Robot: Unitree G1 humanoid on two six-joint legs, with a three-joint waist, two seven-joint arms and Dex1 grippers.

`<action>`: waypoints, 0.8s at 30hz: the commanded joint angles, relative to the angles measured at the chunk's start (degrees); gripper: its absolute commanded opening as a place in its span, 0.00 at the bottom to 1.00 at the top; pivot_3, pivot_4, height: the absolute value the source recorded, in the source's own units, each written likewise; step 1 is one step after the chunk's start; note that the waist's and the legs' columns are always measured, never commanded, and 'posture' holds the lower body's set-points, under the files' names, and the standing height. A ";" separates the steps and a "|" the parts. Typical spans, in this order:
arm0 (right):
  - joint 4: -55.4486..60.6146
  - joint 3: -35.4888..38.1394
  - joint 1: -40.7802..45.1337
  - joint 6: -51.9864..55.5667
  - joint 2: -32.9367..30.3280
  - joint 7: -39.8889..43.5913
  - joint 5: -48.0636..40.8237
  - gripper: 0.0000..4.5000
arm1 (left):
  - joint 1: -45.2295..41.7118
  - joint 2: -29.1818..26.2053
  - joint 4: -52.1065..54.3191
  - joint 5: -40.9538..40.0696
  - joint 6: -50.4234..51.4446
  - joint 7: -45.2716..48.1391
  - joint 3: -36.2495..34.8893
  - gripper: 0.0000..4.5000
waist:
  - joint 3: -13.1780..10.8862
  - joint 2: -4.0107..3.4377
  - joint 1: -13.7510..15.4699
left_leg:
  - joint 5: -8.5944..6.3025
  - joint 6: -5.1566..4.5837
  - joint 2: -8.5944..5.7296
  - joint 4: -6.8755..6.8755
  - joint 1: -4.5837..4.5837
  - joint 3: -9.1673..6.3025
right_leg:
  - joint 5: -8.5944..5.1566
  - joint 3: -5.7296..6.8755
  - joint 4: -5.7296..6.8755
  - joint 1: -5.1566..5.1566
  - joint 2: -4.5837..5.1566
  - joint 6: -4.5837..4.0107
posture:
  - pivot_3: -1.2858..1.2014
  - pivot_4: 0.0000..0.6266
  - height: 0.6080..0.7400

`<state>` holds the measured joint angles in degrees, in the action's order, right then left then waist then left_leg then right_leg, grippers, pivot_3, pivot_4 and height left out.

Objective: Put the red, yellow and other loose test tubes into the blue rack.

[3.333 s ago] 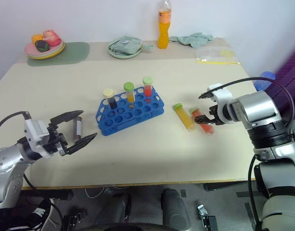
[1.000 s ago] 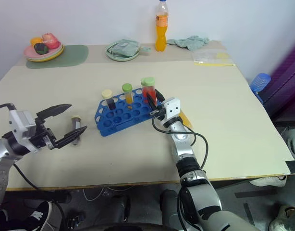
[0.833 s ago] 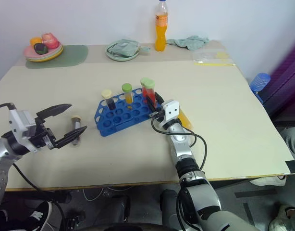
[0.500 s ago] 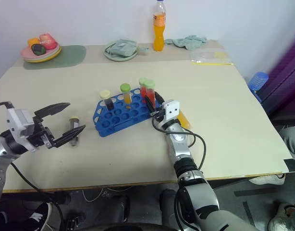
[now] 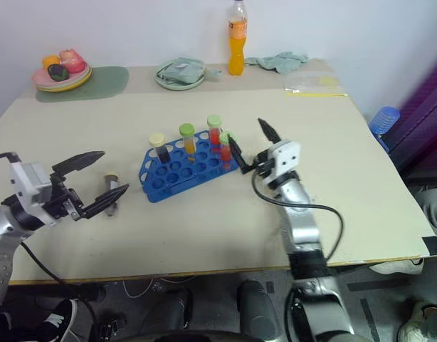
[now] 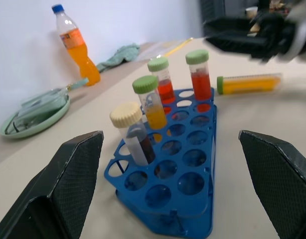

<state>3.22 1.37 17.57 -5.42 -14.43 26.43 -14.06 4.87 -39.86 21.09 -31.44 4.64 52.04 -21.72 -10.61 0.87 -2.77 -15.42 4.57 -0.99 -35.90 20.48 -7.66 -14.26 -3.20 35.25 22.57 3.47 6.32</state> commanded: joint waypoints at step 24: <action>2.41 -14.73 30.04 87.71 -29.24 4.17 -9.79 0.99 | -1.05 3.55 -0.77 2.86 -4.45 -0.41 3.99 1.00 | 0.07 0.24 0.74 | -0.08 -0.12 0.30 -0.14 0.82 0.55 | 0.30 0.21 -0.28 0.88 0.13 -0.42 | 0.52 0.24 1.00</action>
<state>6.71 -12.70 45.52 81.01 -42.43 30.74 -25.09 3.51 -36.29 18.36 -28.57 0.96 52.09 -16.70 -10.55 1.12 -2.03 -15.51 4.45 -0.68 -36.06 21.30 -7.10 -13.97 -2.99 34.98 23.46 3.60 5.90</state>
